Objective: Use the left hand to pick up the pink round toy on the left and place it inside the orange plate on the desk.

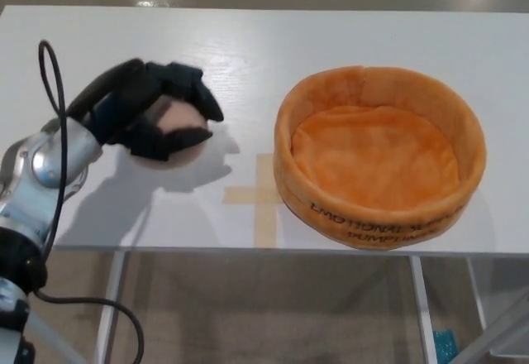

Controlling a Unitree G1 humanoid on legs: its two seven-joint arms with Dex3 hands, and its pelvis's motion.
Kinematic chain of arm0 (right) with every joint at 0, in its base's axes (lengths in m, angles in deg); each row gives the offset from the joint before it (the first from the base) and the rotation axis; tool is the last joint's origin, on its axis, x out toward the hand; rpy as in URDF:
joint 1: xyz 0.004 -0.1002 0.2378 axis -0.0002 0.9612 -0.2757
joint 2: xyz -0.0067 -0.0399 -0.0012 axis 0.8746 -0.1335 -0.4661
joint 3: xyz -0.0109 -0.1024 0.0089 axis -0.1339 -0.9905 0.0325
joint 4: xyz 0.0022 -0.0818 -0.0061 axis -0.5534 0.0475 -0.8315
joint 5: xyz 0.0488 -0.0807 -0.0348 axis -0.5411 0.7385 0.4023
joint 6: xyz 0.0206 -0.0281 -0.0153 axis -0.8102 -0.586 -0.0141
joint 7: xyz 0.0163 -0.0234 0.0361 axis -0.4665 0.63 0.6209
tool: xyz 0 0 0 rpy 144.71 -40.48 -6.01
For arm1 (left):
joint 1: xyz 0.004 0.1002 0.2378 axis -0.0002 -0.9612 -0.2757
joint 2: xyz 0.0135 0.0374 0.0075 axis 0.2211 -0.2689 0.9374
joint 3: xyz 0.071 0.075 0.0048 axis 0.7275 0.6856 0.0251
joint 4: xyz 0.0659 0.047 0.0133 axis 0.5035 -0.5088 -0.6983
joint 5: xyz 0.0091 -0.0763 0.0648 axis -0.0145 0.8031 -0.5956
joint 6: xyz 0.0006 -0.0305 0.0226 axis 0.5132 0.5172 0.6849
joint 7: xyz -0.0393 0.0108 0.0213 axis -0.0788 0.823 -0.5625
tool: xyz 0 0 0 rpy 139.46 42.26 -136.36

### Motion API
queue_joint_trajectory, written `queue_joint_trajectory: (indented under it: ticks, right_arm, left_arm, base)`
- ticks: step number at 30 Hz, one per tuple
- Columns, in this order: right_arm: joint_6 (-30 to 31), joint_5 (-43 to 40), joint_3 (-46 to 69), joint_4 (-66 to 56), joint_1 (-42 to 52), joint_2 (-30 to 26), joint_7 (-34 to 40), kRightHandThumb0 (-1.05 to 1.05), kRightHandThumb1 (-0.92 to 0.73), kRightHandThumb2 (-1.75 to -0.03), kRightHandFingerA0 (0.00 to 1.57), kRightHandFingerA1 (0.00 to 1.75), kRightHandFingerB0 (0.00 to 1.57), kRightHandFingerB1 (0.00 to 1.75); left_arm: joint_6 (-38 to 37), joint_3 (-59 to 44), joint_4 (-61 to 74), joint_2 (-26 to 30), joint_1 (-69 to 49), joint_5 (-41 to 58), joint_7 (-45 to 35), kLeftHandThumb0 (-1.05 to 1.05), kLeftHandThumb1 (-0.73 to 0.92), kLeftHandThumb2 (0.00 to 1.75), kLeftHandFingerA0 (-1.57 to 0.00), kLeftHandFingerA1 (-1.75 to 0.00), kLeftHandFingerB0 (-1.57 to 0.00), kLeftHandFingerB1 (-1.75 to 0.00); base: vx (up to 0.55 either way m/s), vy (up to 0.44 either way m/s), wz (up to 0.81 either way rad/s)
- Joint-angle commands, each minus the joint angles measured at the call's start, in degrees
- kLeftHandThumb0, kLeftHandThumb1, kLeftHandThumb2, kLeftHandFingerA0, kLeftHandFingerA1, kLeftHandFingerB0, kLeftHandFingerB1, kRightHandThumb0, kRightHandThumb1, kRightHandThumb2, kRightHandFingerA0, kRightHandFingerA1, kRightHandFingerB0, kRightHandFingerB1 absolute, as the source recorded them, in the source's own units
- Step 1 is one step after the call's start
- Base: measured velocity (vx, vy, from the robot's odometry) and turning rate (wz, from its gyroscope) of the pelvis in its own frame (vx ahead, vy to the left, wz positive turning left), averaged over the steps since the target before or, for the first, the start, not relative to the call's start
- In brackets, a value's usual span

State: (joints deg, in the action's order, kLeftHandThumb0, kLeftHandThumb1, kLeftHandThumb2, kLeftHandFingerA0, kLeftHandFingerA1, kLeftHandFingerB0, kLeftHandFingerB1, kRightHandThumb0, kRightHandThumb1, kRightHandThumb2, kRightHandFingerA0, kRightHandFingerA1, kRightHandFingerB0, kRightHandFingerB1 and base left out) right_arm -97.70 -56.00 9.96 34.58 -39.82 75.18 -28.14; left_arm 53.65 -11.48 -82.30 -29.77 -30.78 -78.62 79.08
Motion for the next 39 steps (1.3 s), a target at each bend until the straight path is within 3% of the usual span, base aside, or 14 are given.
queue_joint_trajectory:
  ticks: [1,11,13,15,16,19,20,30,31,34,36,37,38,39]
  right_arm:
    - [-0.5,-0.3,0.3,0.4,0.7,-0.2,0.0,-0.38,-0.58,-0.58,0.75,0.62,0.65,0.45]
    - [0.0,-0.6,0.4,0.3,0.3,0.0,-0.3,-0.37,-0.58,-0.58,0.75,0.59,0.64,0.44]
    - [0.0,-0.4,0.3,0.4,0.3,-0.2,-0.3,-0.37,-0.58,-0.58,0.75,0.57,0.63,0.44]
    - [0.4,-0.1,0.1,0.3,0.3,-0.2,-0.1,-0.37,-0.59,-0.58,0.74,0.55,0.63,0.43]
    - [0.0,-0.4,0.3,0.3,0.4,-0.1,-0.3,-0.37,-0.58,-0.58,0.75,0.57,0.65,0.44]
    - [0.1,-0.4,0.4,0.2,0.4,-0.1,-0.4,-0.38,-0.58,-0.58,0.74,0.57,0.65,0.43]
    - [0.0,-0.6,0.5,0.2,0.4,-0.1,-0.6,-0.37,-0.59,-0.58,0.74,0.57,0.64,0.44]
    - [-0.7,-0.6,0.8,0.0,0.5,-0.1,-0.9,-0.37,-0.58,-0.58,0.75,0.59,0.64,0.44]
    - [-0.7,-0.4,0.7,-0.1,0.5,-0.1,-0.8,-0.37,-0.59,-0.58,0.73,0.56,0.63,0.44]
    - [-0.8,-0.2,0.5,-0.2,0.5,-0.2,-0.7,-0.37,-0.59,-0.58,0.73,0.56,0.63,0.44]
    - [-0.6,-0.3,0.5,-0.2,0.5,-0.3,-0.7,-0.37,-0.59,-0.58,0.75,0.58,0.63,0.44]
    - [-0.6,-0.1,0.4,-0.3,0.2,-0.4,-0.7,-0.38,-0.59,-0.58,0.75,0.59,0.63,0.43]
    - [-0.7,-0.1,0.4,-0.3,0.2,-0.4,-0.5,-0.38,-0.58,-0.58,0.75,0.59,0.64,0.44]
    - [-0.8,0.0,0.4,-0.3,0.1,-0.4,-0.4,-0.38,-0.58,-0.58,0.75,0.59,0.64,0.44]
  left_arm:
    - [1.9,-0.4,2.3,-0.4,0.6,-0.3,-1.2,-0.13,0.79,0.68,-0.94,-1.3,-0.79,-1.0]
    - [3.6,3.0,3.8,-5.6,12.8,-4.4,0.5,-0.26,0.81,0.64,-0.75,-1.57,-0.74,-1.18]
    - [4.5,3.9,3.1,-7.5,15.2,-5.5,1.1,-0.27,0.77,0.67,-0.82,-1.51,-0.87,-0.76]
    - [4.0,4.5,2.3,-8.1,16.2,-6.3,2.1,-0.24,0.78,0.68,-0.81,-1.53,-0.86,-0.81]
    - [5.3,5.1,1.5,-9.8,17.7,-6.5,1.8,-0.25,0.81,0.63,-0.69,-1.66,-0.65,-1.29]
    - [5.6,5.7,0.0,-11.1,19.2,-6.7,1.6,-0.22,0.82,0.63,-0.7,-1.66,-0.65,-1.3]
    - [6.3,6.5,-1.0,-12.1,20.3,-7.6,2.2,-0.24,0.78,0.62,-0.72,-1.66,-0.77,-0.96]
    - [9.2,10.5,-8.4,-18.9,25.1,-11.2,6.3,-0.25,0.78,0.61,-0.73,-1.69,-0.68,-1.23]
    - [9.1,10.9,-9.1,-19.5,25.0,-11.5,6.9,-0.27,0.78,0.63,-0.73,-1.66,-0.78,-0.82]
    - [9.0,11.4,-10.2,-20.3,24.9,-12.0,7.9,-0.27,0.78,0.63,-0.73,-1.66,-0.78,-0.82]
    - [7.9,11.4,-11.6,-21.4,24.7,-10.9,6.0,-0.24,0.74,0.65,-0.84,-1.44,-0.83,-0.58]
    - [9.8,11.3,-12.1,-22.0,25.2,-10.4,3.2,-0.28,0.7,0.61,-0.87,-0.99,-0.61,-0.4]
    - [11.4,12.4,-12.0,-22.2,25.6,-11.1,0.4,-0.34,0.28,0.88,-0.01,-0.48,0.0,-0.46]
    - [12.5,13.1,-12.0,-22.2,25.8,-11.7,-1.5,-0.34,0.28,0.88,-0.01,-0.48,0.0,-0.46]
  base:
    - [0.0,0.0,0.0]
    - [0.0,0.0,0.0]
    - [0.0,0.0,0.0]
    - [0.0,0.0,0.0]
    - [0.0,0.0,0.0]
    - [0.0,0.0,0.0]
    - [0.0,0.0,0.0]
    - [0.0,0.0,0.0]
    - [0.0,0.0,0.0]
    - [0.0,0.0,0.0]
    - [0.0,0.0,0.0]
    - [0.0,0.0,0.0]
    - [0.0,0.0,0.0]
    - [0.0,0.0,0.0]
